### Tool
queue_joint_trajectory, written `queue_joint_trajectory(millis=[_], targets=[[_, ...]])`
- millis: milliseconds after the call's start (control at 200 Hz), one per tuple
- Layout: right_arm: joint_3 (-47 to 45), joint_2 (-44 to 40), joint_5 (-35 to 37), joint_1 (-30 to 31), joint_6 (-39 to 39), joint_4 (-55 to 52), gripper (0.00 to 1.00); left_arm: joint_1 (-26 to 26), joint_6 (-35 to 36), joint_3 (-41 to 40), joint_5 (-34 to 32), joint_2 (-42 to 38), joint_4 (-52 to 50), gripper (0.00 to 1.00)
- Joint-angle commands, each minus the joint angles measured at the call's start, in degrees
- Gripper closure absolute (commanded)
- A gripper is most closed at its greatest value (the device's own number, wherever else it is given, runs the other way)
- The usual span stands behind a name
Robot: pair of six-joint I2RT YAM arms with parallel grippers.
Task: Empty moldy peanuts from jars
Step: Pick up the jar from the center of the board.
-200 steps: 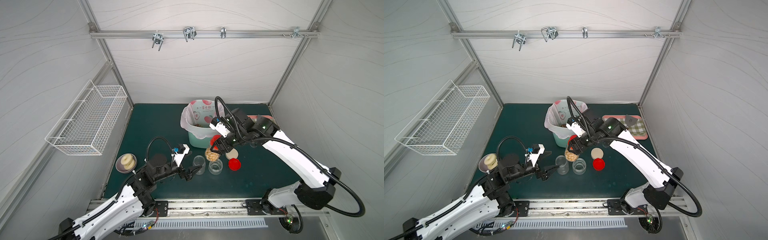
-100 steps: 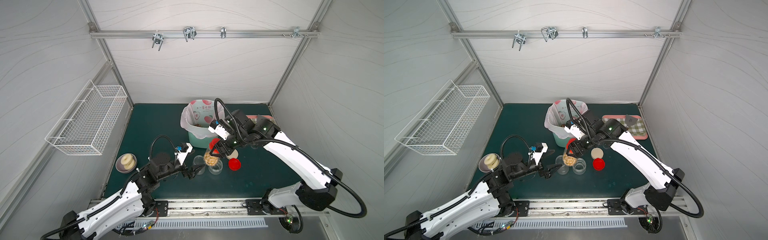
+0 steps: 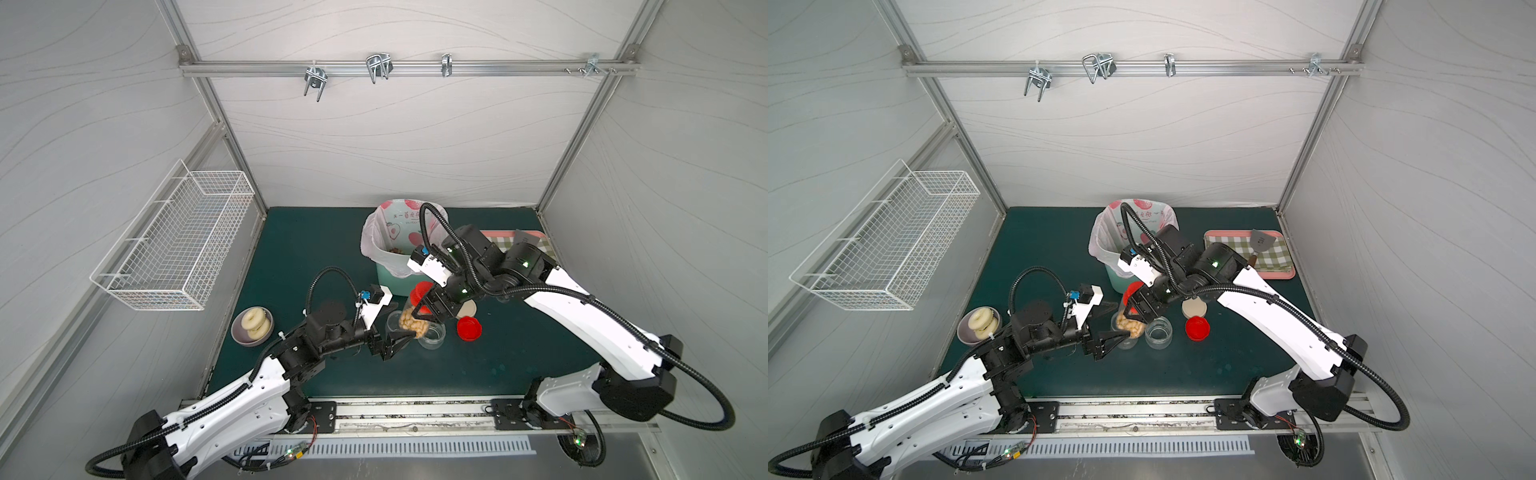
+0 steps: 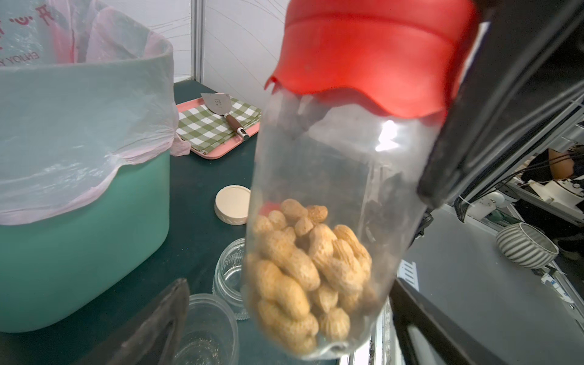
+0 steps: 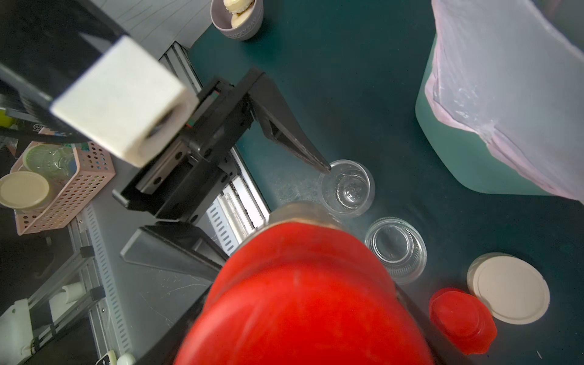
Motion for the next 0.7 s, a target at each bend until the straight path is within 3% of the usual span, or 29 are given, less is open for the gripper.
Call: queue_joint_trajectory(millis=[0,115,530,690], targets=[[2.1,-0.8,-2.8,1.9,0.3,2.8,0.47,-0.2,-0.1,3.2,1.6,1.2,3.8,0.01],[2.7,-0.5,-2.3,2.8,0.5,3.4,0.47,-0.3,-0.3,3.3,2.1,1.3,3.9,0.01],[4.8,1.2,-1.0,4.9,0.7,3.6,0.46,-0.3,-1.3,2.6,3.6,-0.1,5.6,0.2],[4.7,1.3,-1.0,5.0,0.8,3.8,0.41,-0.4,-1.5,2.1,3.6,-0.6,6.4,0.36]])
